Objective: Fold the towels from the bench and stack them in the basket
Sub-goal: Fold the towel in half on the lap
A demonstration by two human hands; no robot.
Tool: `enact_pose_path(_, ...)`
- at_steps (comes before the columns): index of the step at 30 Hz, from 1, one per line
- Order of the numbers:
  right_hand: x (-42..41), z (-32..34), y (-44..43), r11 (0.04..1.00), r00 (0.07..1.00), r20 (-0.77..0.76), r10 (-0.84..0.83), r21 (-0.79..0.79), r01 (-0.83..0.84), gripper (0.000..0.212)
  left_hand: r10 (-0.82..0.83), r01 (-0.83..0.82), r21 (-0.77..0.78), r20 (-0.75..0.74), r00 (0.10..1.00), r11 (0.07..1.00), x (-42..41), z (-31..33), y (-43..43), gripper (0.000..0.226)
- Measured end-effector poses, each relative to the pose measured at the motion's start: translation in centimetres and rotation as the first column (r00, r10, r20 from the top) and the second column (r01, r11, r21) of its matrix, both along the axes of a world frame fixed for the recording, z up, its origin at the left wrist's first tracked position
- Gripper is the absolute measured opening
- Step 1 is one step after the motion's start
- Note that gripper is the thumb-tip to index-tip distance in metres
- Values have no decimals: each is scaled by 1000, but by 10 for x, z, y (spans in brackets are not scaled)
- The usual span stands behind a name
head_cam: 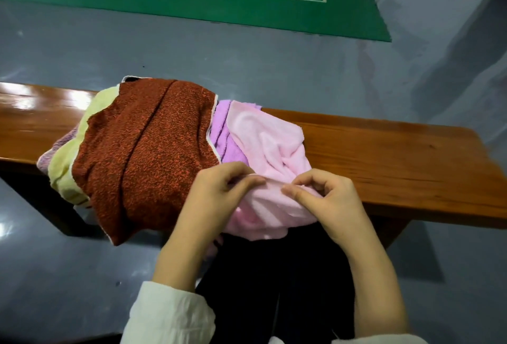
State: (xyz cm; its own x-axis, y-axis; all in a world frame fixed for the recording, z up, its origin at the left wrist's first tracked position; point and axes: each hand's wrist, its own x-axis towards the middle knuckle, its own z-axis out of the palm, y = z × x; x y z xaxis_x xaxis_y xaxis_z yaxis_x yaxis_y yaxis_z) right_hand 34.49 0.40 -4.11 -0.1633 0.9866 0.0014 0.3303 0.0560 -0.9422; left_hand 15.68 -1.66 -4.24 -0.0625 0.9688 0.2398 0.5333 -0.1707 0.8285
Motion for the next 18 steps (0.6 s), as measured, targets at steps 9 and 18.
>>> enact_pose_path(9,7,0,-7,1000,1000,20,5,25,-5,7,234,-238,-20,-125,964,971,-41,-8,-6,12)
enact_pose_path(18,-7,10,-10,997,999,-21,48,56,-47,8,-133,136,-81,40,990,987,17,9,-6,9)
